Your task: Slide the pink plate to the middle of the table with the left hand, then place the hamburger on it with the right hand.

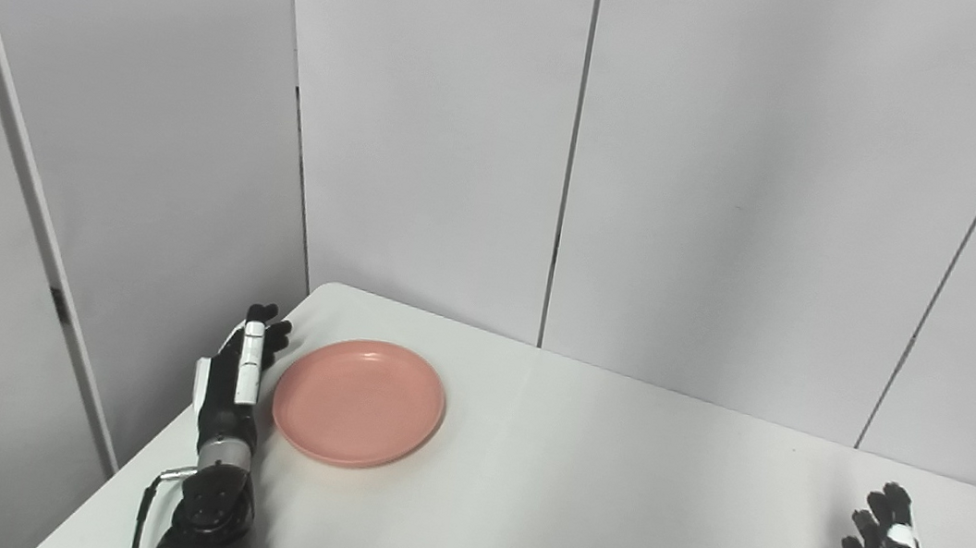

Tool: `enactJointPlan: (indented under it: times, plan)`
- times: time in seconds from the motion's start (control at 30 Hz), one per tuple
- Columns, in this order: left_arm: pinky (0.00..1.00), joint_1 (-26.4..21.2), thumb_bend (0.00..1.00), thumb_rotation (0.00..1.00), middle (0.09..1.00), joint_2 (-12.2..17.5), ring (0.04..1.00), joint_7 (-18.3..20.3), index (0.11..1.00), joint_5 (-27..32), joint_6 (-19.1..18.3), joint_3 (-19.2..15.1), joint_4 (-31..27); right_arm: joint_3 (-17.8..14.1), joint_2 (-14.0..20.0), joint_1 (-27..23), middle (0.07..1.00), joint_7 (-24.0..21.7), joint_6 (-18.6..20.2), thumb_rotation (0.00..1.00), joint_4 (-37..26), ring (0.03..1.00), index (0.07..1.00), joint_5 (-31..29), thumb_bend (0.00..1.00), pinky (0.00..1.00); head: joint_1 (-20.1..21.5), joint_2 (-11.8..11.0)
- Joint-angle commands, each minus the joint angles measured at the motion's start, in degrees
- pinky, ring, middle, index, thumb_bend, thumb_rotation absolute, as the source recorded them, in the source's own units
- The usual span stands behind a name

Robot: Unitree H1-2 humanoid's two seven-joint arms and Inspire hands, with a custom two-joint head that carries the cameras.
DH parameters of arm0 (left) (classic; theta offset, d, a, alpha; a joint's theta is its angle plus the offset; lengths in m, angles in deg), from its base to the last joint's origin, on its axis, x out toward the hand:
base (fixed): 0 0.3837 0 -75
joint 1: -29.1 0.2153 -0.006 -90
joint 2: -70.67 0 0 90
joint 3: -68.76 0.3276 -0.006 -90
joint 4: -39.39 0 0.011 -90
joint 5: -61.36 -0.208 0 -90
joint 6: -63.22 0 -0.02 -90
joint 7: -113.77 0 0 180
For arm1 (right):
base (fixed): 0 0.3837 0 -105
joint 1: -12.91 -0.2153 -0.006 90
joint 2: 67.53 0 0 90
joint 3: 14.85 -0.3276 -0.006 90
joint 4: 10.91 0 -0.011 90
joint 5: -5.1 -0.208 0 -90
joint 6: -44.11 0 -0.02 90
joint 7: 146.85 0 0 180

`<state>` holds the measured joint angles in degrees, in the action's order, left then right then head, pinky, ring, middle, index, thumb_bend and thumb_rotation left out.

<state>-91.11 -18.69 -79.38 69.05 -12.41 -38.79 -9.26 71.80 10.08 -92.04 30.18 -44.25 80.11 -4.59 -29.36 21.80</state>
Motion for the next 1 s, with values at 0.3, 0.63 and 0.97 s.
enactJointPlan:
  times: [0.3, 0.63, 0.97]
  plan:
    - [0.80, -4.1, 0.85, 1.00, 0.760, -3.8, 0.779, 6.3, 0.766, 5.1, -0.2, 1.5, 4.7, 0.3, -0.1, -1.1, 1.000, -0.3, 0.5, 0.96, -2.6, 1.000, 1.000, -0.1, 0.37, 1.00, 0.6, 0.3]
    - [0.78, -3.8, 0.85, 1.00, 0.763, -6.5, 0.780, 12.6, 0.767, 7.9, 0.1, 2.7, 3.6, 0.7, -0.5, -1.3, 1.000, 1.0, 0.6, 0.98, -2.9, 1.000, 1.000, 1.6, 0.32, 1.00, 1.6, 0.6]
    - [0.76, -2.7, 0.87, 1.00, 0.780, -9.5, 0.790, 19.4, 0.772, 12.1, -1.1, 2.9, 1.8, -0.4, -1.5, -1.8, 1.000, 1.3, 1.3, 0.86, -1.7, 1.000, 1.000, -0.5, 0.36, 1.00, 2.9, 0.8]
